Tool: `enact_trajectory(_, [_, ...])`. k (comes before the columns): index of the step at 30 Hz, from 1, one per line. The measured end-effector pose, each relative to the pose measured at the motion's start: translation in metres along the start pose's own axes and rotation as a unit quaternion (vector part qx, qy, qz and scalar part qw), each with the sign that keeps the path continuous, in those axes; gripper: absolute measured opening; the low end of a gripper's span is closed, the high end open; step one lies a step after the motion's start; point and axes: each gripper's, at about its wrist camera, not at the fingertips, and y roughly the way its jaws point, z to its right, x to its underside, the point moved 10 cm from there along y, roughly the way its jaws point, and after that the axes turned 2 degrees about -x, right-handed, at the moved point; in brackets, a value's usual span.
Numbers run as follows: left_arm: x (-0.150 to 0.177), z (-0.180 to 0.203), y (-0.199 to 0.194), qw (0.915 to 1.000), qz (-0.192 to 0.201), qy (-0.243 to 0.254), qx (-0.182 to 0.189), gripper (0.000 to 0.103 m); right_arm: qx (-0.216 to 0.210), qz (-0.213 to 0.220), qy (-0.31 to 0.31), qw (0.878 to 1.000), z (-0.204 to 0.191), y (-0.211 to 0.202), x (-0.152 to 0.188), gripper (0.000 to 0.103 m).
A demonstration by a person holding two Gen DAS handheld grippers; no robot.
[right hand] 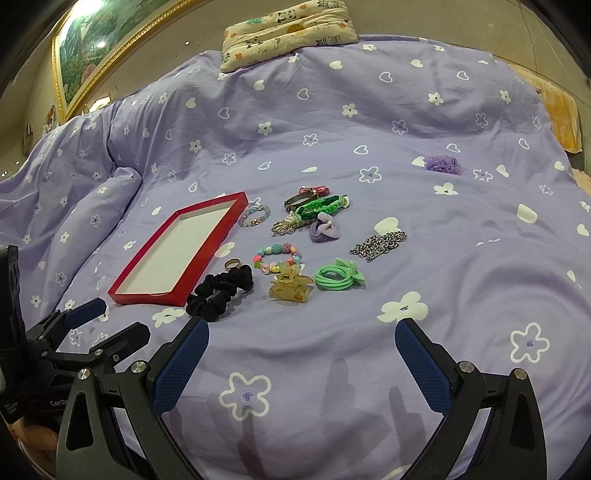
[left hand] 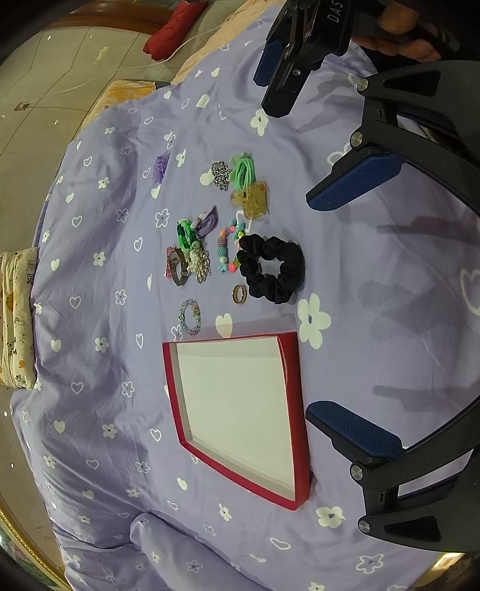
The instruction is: Organize jewelry
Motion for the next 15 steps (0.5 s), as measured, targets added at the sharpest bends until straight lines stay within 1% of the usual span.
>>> enact_trajectory(15, [0.0002,0.0006,-0.0002,1.0000,0.000,-0.001,0.001,0.103,-0.001,-0.001,0.001,1.000,0.0007,0.0005,0.0007,0.102])
